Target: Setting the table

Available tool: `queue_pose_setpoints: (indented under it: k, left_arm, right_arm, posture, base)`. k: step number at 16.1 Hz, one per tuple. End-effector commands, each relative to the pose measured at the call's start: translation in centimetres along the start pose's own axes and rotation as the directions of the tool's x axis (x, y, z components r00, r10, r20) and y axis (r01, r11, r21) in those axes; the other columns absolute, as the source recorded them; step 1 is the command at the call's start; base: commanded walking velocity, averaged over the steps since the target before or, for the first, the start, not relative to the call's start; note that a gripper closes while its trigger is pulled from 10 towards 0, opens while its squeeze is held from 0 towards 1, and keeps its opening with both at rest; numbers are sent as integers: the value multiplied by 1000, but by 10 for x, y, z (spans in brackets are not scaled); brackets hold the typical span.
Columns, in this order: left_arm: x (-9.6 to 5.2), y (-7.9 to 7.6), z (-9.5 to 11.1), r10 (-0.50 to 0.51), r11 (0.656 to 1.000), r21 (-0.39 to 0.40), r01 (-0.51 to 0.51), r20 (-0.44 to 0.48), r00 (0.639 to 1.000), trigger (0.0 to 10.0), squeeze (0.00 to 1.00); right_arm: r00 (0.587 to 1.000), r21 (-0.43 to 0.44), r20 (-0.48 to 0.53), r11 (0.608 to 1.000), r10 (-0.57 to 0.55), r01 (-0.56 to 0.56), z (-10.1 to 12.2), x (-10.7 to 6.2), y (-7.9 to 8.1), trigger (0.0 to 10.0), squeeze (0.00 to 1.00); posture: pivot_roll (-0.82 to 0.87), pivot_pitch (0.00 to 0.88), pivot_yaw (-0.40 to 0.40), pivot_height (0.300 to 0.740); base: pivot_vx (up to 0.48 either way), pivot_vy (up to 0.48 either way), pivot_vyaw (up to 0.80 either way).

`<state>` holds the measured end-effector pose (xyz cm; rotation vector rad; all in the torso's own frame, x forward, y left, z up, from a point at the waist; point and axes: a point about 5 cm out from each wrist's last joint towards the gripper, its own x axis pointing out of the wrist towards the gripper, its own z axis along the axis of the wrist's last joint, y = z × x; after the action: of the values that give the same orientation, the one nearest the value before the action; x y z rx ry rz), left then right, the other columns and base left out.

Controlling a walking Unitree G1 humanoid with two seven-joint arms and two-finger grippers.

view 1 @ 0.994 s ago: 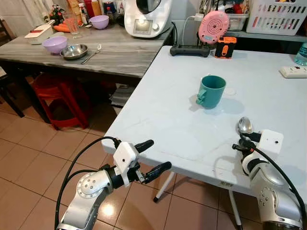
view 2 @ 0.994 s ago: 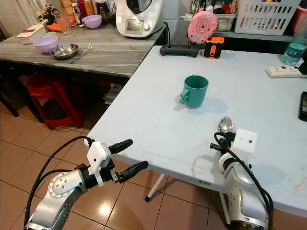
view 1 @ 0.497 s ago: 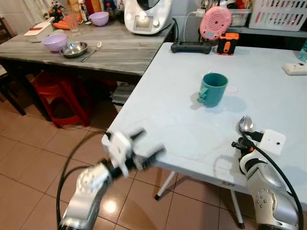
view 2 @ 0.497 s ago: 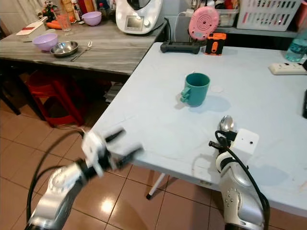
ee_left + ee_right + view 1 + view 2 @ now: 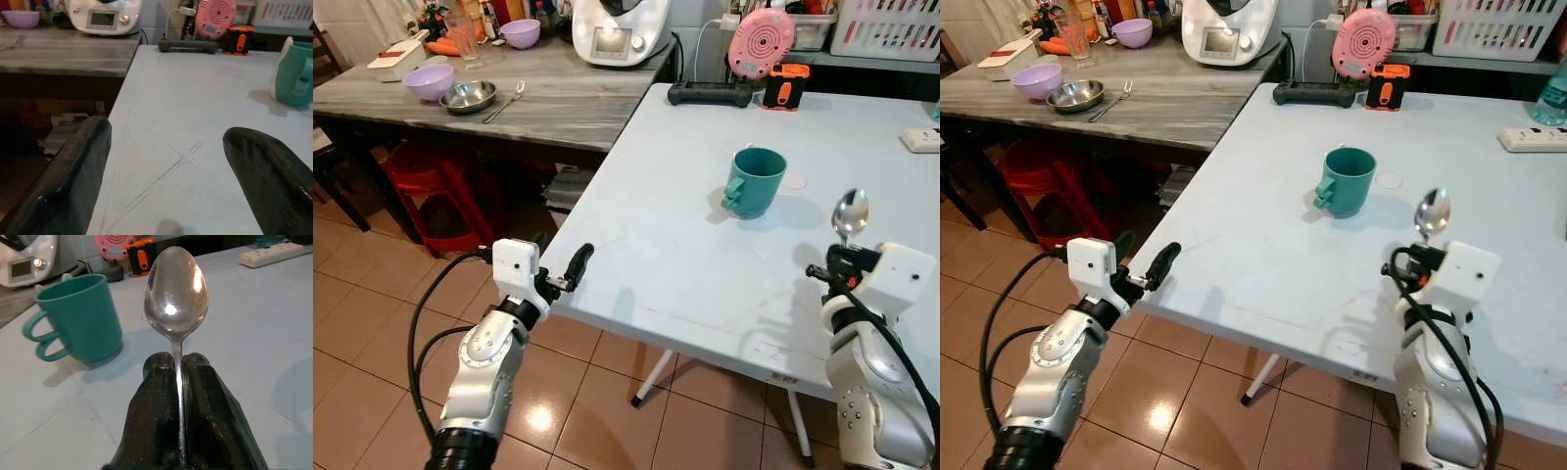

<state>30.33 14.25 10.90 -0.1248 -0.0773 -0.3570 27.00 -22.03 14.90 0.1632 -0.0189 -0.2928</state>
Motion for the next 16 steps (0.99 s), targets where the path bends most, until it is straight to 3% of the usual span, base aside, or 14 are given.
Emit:
queue_pose_setpoints:
  k: [1,10,16]
  left_arm:
    - [3,3,2,9,1000,4,-9,6,1000,10000,0]
    - [5,5,9,10,1000,14,-10,30,999,10000,0]
    - [5,5,8,34,999,7,-35,37,999,10000,0]
  right_arm:
    - [999,-9,41,1000,28,-28,7,-1,7,10000,0]
    - [995,0,77,998,66,-66,7,4,23,10000,0]
    - [992,8,93,996,87,-88,6,8,31,10000,0]
  posture:
    - [-119,36,76,740]
    - [-76,34,74,740]
    - [-62,24,66,740]
  base:
    - [0,240,-519]
    - [0,334,-713]
    - [0,396,-68]
